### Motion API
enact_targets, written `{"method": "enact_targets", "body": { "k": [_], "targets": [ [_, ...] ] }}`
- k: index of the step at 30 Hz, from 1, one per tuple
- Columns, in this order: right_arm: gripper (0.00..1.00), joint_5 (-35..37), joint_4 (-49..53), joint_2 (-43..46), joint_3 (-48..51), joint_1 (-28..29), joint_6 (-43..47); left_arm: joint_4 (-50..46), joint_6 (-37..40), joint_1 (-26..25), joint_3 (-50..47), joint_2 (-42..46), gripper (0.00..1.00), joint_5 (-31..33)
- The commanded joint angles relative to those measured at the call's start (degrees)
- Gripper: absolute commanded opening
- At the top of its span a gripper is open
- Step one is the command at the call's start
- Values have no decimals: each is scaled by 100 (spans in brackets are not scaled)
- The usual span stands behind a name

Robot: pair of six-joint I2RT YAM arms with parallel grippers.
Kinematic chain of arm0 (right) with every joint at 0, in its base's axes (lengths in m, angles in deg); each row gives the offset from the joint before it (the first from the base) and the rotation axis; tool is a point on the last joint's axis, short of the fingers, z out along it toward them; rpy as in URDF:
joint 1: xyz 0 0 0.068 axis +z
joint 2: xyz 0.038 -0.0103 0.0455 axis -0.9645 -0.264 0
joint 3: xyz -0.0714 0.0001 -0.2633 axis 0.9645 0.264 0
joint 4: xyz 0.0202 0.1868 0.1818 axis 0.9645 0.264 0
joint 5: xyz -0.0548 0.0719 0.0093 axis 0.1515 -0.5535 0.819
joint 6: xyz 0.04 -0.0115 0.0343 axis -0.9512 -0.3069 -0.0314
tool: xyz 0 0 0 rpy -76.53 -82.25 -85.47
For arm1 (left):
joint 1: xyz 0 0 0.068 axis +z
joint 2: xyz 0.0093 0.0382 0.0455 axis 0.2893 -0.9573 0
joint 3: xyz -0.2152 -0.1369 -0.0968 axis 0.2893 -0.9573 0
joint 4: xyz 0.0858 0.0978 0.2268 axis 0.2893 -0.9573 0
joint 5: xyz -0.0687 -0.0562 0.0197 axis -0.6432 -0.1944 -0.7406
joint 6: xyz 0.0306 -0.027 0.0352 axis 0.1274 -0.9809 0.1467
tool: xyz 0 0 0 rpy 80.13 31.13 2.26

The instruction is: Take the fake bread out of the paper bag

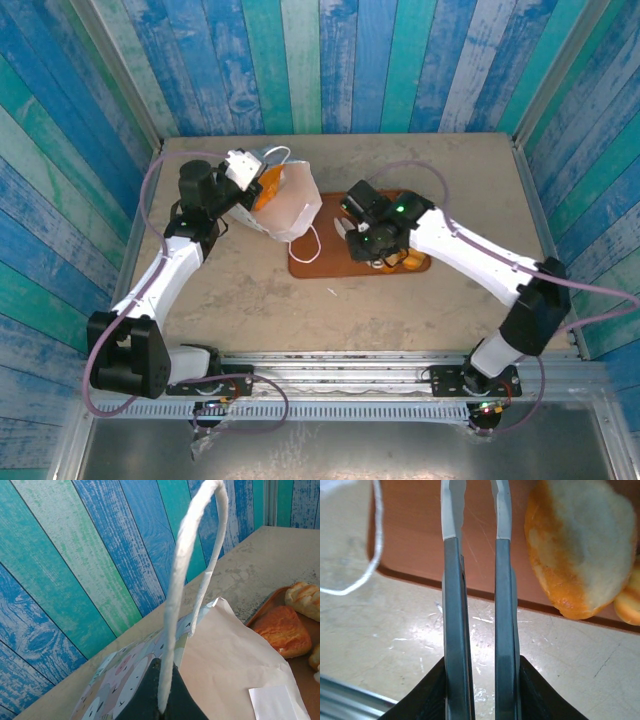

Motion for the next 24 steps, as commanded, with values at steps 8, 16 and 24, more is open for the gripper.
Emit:
{"method": "enact_targets", "body": {
  "k": [8, 16, 24],
  "targets": [
    [36, -919, -774, 742, -223, -18, 98, 47, 26, -3, -11, 288, 1, 7],
    [40, -1704, -2161, 195, -134, -20, -160, 201, -7, -3, -130, 323, 0, -110],
    [44, -1871, -2934, -679, -230, -37, -561, 200, 51, -3, -262, 478, 0, -209]
  ]
}}
